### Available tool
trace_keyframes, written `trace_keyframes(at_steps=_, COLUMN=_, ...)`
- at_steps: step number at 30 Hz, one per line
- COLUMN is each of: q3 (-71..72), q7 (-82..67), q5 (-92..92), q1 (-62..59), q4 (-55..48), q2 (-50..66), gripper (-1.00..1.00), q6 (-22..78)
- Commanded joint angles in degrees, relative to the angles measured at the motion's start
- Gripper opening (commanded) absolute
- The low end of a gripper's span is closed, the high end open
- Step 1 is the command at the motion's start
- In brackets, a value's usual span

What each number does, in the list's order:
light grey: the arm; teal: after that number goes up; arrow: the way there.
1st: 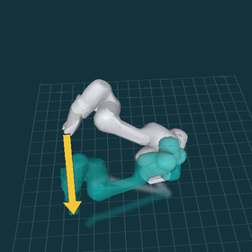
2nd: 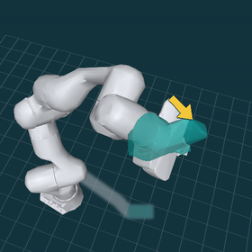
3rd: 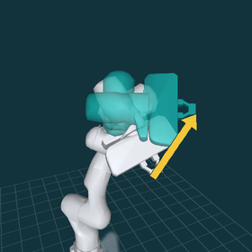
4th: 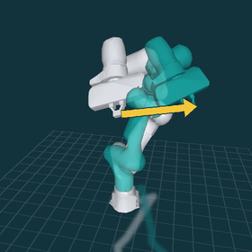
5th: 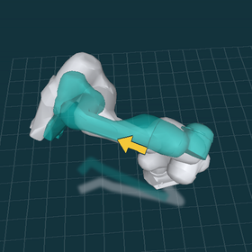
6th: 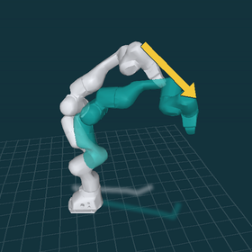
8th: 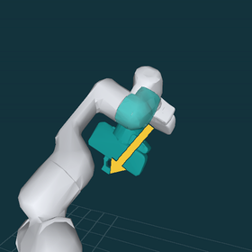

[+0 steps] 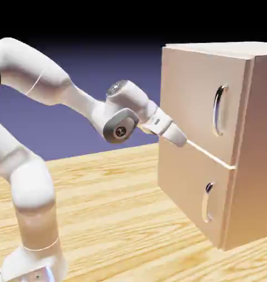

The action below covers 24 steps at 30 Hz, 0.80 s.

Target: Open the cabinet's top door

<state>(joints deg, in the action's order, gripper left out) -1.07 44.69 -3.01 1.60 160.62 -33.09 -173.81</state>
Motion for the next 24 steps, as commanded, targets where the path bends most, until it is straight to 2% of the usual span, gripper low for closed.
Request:
trace_keyframes(at_steps=1, q3=-0.9, q7=1.9, q5=-2.5, q1=0.8, q4=-0.3, q2=-0.4, gripper=0.0, q6=0.2)
trace_keyframes(at_steps=24, q3=-21.2, q7=44.5, q5=-59.8, q1=18.2, q4=-7.7, q2=-8.6, gripper=0.0, q6=3.9)
